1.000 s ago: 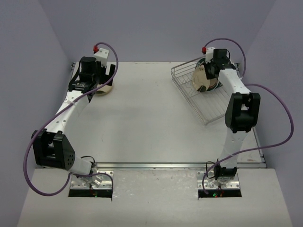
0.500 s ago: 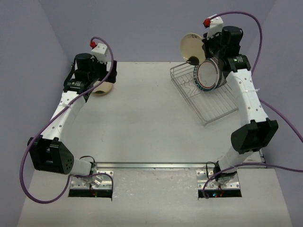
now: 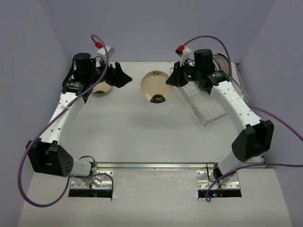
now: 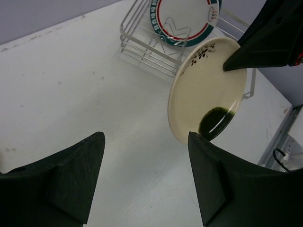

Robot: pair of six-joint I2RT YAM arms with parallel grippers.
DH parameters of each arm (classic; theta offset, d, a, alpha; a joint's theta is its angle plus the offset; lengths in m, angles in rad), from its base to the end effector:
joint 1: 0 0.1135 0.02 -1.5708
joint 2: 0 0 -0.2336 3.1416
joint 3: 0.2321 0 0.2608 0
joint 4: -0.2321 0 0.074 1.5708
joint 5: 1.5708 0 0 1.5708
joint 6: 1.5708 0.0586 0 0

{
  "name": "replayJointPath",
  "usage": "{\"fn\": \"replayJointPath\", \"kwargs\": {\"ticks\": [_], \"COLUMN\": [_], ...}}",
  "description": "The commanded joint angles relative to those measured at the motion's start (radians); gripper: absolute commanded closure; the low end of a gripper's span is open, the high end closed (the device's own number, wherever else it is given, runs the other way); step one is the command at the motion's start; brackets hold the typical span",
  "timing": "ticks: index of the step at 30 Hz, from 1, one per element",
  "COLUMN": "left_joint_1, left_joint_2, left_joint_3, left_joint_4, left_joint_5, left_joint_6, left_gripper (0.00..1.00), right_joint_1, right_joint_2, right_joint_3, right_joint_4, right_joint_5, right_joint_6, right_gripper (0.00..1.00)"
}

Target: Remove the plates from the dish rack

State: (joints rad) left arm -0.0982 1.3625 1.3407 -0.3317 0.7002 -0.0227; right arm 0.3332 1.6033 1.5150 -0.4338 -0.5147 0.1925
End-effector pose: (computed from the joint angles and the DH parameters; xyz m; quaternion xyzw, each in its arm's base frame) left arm 0.3329 -0.0707 0.3554 0.2251 0.7627 -0.3133 0.5191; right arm 0.3629 0.1561 0.3220 -0.1859 0.8261 0.3386 0.4103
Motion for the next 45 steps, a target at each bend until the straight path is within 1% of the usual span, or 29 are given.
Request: {"fn": "replayJointPath", "kwargs": {"ticks": [1, 9, 12, 16, 22, 23, 24, 26, 27, 29, 32, 33, 34, 35, 36, 39, 41, 42, 45], "left_joint_1": [-0.01, -0.028, -0.037, -0.051, -0.058, -0.058, -0.058, -0.059, -0.059, -0.058, -0.058, -0.058, -0.058, -0.058, -0.058, -0.049, -0.027, -0.012, 0.092], "left_joint_2": [0.021, 0.026, 0.027, 0.038, 0.068, 0.071, 0.074, 0.084, 0.087, 0.087, 0.093, 0.1, 0.109, 0.113, 0.119, 0.127, 0.138, 0.146, 0.207], "left_joint_3": [0.015, -0.017, -0.037, -0.047, -0.047, -0.047, -0.045, -0.039, -0.04, -0.053, -0.077, -0.086, -0.09, -0.092, -0.091, -0.088, -0.078, -0.068, -0.001], "left_joint_4": [-0.009, -0.037, -0.04, -0.059, -0.089, -0.091, -0.096, -0.109, -0.112, -0.105, -0.083, -0.074, -0.067, -0.061, -0.056, -0.038, -0.015, -0.015, -0.023], "left_joint_5": [0.134, 0.193, 0.176, 0.138, 0.105, 0.1, 0.093, 0.078, 0.072, 0.062, 0.071, 0.075, 0.078, 0.081, 0.081, 0.07, 0.068, 0.068, 0.069], "left_joint_6": [-0.02, 0.016, 0.018, 0.07, 0.097, 0.098, 0.097, 0.095, 0.095, 0.091, 0.061, 0.054, 0.041, 0.035, 0.033, -0.015, -0.044, -0.056, -0.108], "left_gripper": [0.34, 0.39, 0.44, 0.53, 0.72, 0.75, 0.81, 0.96, 1.0, 1.0, 1.0, 1.0, 1.0, 1.0, 1.0, 1.0, 1.0, 1.0, 1.0], "right_joint_1": [0.043, 0.093, 0.099, 0.101, 0.101, 0.101, 0.101, 0.101, 0.101, 0.101, 0.101, 0.101, 0.101, 0.101, 0.101, 0.098, 0.088, 0.082, 0.035], "right_joint_2": [-0.018, 0.026, 0.035, 0.035, 0.036, 0.037, 0.038, 0.041, 0.046, 0.052, 0.039, 0.034, 0.024, 0.018, 0.014, 0.006, -0.005, -0.01, -0.034], "right_joint_3": [0.035, 0.073, 0.086, 0.094, 0.099, 0.097, 0.093, 0.085, 0.086, 0.091, 0.07, 0.065, 0.048, 0.038, 0.03, 0.022, 0.019, 0.015, -0.02], "right_joint_4": [0.077, 0.048, 0.049, 0.054, 0.065, 0.066, 0.068, 0.075, 0.074, 0.062, 0.053, 0.052, 0.052, 0.053, 0.053, 0.048, 0.046, 0.046, 0.049], "right_joint_5": [-0.086, -0.092, -0.098, -0.112, -0.139, -0.141, -0.144, -0.153, -0.156, -0.156, -0.12, -0.108, -0.088, -0.079, -0.073, -0.04, 0.018, 0.034, 0.072], "right_joint_6": [0.061, 0.054, 0.063, 0.076, 0.097, 0.099, 0.101, 0.103, 0.105, 0.105, 0.087, 0.079, 0.074, 0.072, 0.07, 0.071, 0.078, 0.081, 0.088], "right_gripper": [1.0, 1.0, 1.0, 1.0, 1.0, 1.0, 1.0, 1.0, 0.99, 0.97, 0.9, 0.77, 0.68, 0.65, 0.57, 0.25, 0.01, 0.01, 0.01]}}
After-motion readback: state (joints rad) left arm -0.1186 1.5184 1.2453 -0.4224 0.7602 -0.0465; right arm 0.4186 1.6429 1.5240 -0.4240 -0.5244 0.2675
